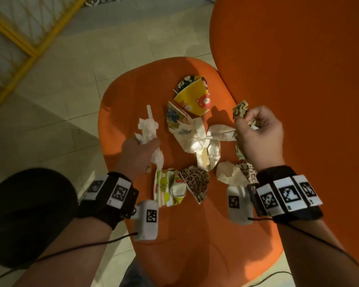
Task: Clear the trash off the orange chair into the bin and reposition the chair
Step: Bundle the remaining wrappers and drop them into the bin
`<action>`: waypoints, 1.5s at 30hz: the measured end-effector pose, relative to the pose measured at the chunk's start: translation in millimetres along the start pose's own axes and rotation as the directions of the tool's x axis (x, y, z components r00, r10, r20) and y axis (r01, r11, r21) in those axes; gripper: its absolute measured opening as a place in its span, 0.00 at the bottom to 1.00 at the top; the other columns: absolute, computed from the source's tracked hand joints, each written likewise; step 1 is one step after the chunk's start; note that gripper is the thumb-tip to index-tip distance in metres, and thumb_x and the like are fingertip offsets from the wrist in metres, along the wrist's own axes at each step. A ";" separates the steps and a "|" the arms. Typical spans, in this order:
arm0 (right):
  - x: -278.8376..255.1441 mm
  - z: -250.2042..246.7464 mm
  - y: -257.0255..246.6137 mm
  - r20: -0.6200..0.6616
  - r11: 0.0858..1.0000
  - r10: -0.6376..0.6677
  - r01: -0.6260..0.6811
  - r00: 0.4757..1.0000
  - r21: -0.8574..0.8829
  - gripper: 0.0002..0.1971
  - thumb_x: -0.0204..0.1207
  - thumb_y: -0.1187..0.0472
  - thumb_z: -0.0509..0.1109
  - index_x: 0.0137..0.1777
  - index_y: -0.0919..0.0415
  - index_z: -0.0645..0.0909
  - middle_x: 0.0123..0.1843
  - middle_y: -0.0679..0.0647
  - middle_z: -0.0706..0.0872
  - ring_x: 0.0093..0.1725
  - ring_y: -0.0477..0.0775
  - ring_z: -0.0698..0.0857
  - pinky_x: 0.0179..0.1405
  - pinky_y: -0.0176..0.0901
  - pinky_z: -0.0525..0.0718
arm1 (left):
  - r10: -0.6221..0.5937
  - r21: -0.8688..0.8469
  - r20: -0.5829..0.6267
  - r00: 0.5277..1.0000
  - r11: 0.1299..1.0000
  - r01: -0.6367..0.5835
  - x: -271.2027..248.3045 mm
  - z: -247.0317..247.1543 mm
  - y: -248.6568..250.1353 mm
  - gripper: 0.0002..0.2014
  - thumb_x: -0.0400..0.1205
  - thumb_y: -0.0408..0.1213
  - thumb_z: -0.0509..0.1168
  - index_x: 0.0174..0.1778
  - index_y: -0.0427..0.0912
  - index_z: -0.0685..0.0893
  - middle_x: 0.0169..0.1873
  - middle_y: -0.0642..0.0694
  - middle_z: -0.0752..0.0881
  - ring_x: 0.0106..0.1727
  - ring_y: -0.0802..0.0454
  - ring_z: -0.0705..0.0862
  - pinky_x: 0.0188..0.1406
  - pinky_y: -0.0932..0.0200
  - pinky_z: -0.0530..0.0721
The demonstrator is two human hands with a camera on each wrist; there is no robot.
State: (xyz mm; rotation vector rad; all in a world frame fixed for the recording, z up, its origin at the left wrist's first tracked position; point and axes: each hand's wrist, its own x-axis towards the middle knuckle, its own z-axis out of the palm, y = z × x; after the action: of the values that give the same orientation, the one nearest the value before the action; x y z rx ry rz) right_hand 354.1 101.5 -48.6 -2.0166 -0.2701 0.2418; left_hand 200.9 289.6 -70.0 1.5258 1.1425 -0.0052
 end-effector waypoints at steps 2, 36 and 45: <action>-17.7 1.2 -1.8 0.012 0.999 -0.013 0.013 1.000 0.031 0.08 0.67 0.55 0.69 0.33 0.44 0.72 0.34 0.58 0.79 0.30 0.61 0.76 0.32 0.58 0.80 | 0.004 0.009 0.016 1.000 1.000 -0.004 -10.2 -4.1 -7.9 0.06 0.77 0.39 0.68 0.35 0.45 0.84 0.34 0.43 0.85 0.36 0.49 0.84 0.40 0.55 0.80; -61.1 111.8 21.1 0.757 0.348 0.165 0.681 0.633 -0.645 0.14 0.76 0.56 0.66 0.61 0.53 0.83 0.58 0.61 0.87 0.58 0.64 0.84 0.56 0.52 0.84 | -0.188 -0.256 -0.067 0.980 0.953 0.165 -139.1 -8.9 -145.1 0.04 0.77 0.40 0.66 0.39 0.45 0.84 0.32 0.50 0.86 0.36 0.53 0.84 0.38 0.59 0.81; -50.9 109.0 31.4 0.806 0.420 0.255 0.690 0.534 -0.590 0.18 0.73 0.51 0.70 0.63 0.48 0.78 0.53 0.52 0.87 0.54 0.57 0.85 0.52 0.47 0.83 | -0.127 0.316 0.254 0.959 0.948 0.042 -72.9 33.2 -119.1 0.21 0.72 0.48 0.64 0.57 0.42 0.81 0.49 0.42 0.88 0.48 0.43 0.86 0.41 0.55 0.78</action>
State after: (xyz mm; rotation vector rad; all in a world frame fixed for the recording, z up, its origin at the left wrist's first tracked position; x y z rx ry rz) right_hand 277.0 165.6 -122.1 -2.6909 -1.6777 1.0708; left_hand 105.3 200.5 -129.2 1.6853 1.0168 -0.4592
